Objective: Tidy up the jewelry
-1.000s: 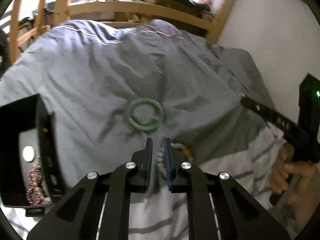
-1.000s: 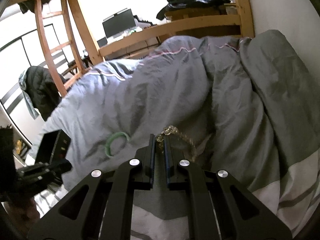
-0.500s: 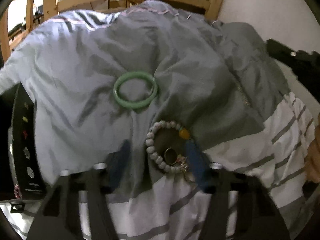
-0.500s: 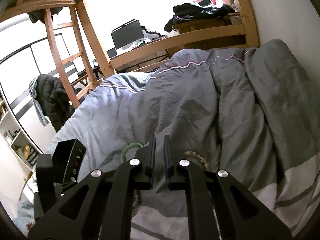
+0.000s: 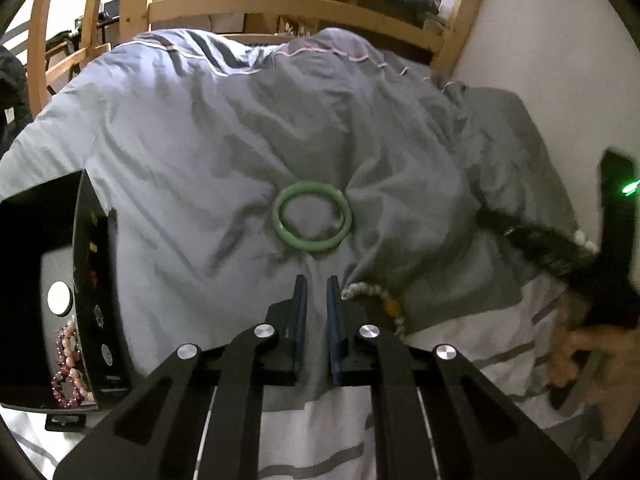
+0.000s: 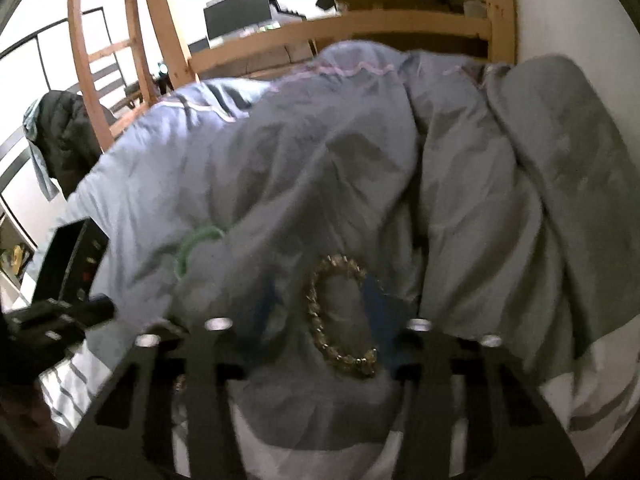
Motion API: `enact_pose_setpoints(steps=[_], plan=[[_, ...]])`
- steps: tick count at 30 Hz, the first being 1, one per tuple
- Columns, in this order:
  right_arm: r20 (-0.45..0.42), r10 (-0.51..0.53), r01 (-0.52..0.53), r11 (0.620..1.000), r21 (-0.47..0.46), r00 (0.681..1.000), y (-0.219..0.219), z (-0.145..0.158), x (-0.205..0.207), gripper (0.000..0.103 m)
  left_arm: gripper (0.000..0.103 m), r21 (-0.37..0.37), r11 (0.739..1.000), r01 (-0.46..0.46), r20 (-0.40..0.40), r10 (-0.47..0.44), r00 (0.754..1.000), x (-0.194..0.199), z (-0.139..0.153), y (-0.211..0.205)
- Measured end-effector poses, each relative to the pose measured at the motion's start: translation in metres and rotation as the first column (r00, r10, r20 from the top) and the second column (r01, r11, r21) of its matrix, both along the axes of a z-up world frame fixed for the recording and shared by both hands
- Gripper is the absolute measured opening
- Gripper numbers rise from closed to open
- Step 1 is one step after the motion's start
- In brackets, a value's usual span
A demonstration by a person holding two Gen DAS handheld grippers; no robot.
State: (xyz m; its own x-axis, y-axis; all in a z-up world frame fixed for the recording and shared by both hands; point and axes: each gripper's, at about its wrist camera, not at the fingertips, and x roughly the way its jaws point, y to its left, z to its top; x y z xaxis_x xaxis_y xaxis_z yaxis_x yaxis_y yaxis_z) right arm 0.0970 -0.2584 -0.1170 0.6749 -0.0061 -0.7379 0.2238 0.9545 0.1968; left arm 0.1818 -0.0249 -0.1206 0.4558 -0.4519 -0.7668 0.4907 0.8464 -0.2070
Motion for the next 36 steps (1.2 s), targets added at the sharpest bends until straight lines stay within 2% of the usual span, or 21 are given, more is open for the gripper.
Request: enact_pose_setpoints(steps=[2,5,7,8,9,10,13,16,17,18,20,21,22,26,29,31,34,36], plan=[[-0.034,-0.001,0.000,1.000,-0.015,0.999,0.001,-0.008,0.004,0.022,0.010,-0.001,1.000,0.014,-0.010,-0.014,1.000,-0.001,-0.002,-0.003],[-0.046,0.002,-0.002,1.000,0.001,0.999,0.000,-0.011,0.004,0.023,0.010,0.020,0.999,0.044,-0.040,-0.043,0.998,-0.004,-0.013,-0.012],[-0.052,0.002,-0.002,1.000,0.005,0.999,0.000,-0.012,0.004,0.024,0.026,0.028,0.998,0.056,-0.059,-0.055,0.997,-0.007,-0.021,-0.019],[-0.061,0.001,-0.001,1.000,0.004,0.998,0.000,-0.014,0.005,0.024,0.053,0.031,0.998,0.060,-0.061,-0.058,0.996,-0.009,-0.023,-0.021],[-0.069,0.002,-0.002,1.000,0.002,0.998,0.000,-0.016,0.005,0.024,0.070,0.046,0.998,0.053,-0.040,-0.052,0.998,-0.012,-0.024,-0.024],[-0.070,0.008,-0.008,1.000,0.005,0.998,0.000,-0.017,0.005,0.024,0.071,0.062,0.997,0.052,-0.016,-0.051,0.999,-0.013,-0.024,-0.026],[-0.052,0.067,-0.064,0.996,0.058,0.996,0.007,-0.015,0.004,0.026,0.071,0.082,0.994,0.073,-0.016,-0.072,0.997,-0.016,-0.028,-0.032],[-0.016,0.151,-0.147,0.977,0.154,0.988,0.014,-0.011,0.002,0.026,0.067,0.089,0.993,0.074,-0.033,-0.072,0.997,-0.013,-0.035,-0.031],[-0.008,0.167,-0.164,0.972,0.166,0.986,0.017,-0.010,0.001,0.026,0.058,0.087,0.994,0.071,-0.044,-0.068,0.997,-0.011,-0.037,-0.030],[-0.003,0.177,-0.174,0.972,0.160,0.984,0.021,-0.008,0.001,0.025,0.045,0.081,0.994,0.068,-0.065,-0.063,0.996,-0.007,-0.040,-0.028],[-0.006,0.197,-0.194,0.969,0.153,0.980,0.026,-0.007,0.001,0.024,0.027,0.077,0.996,0.056,-0.098,-0.048,0.994,-0.001,-0.046,-0.025],[-0.004,0.199,-0.196,0.970,0.146,0.980,0.028,-0.007,0.000,0.024,0.020,0.069,0.996,0.051,-0.114,-0.043,0.993,0.002,-0.049,-0.022],[0.003,0.197,-0.195,0.970,0.148,0.980,0.028,-0.006,-0.001,0.024,0.017,0.060,0.997,0.052,-0.123,-0.044,0.991,0.003,-0.050,-0.020],[0.045,0.116,-0.122,0.982,0.145,0.992,0.014,0.006,-0.005,0.024,0.012,0.047,0.998,0.050,-0.110,-0.045,0.993,0.004,-0.044,-0.016],[0.057,-0.049,0.041,0.990,0.132,0.997,-0.017,0.010,-0.012,0.031,0.011,0.046,0.998,0.039,-0.087,-0.035,0.996,0.003,-0.036,-0.012],[0.033,-0.122,0.119,0.989,0.091,0.992,-0.030,0.007,-0.014,0.034,0.009,0.039,0.999,0.021,-0.066,-0.019,0.998,0.004,-0.028,-0.007],[-0.009,-0.141,0.141,0.987,0.080,0.990,-0.041,-0.002,-0.011,0.036,0.009,0.020,1.000,0.004,-0.049,-0.003,0.999,0.005,-0.018,0.000],[-0.054,-0.133,0.134,0.991,0.014,0.990,-0.035,-0.009,-0.004,0.042,0.009,0.007,1.000,-0.002,-0.043,0.003,0.999,0.005,-0.012,0.004]])
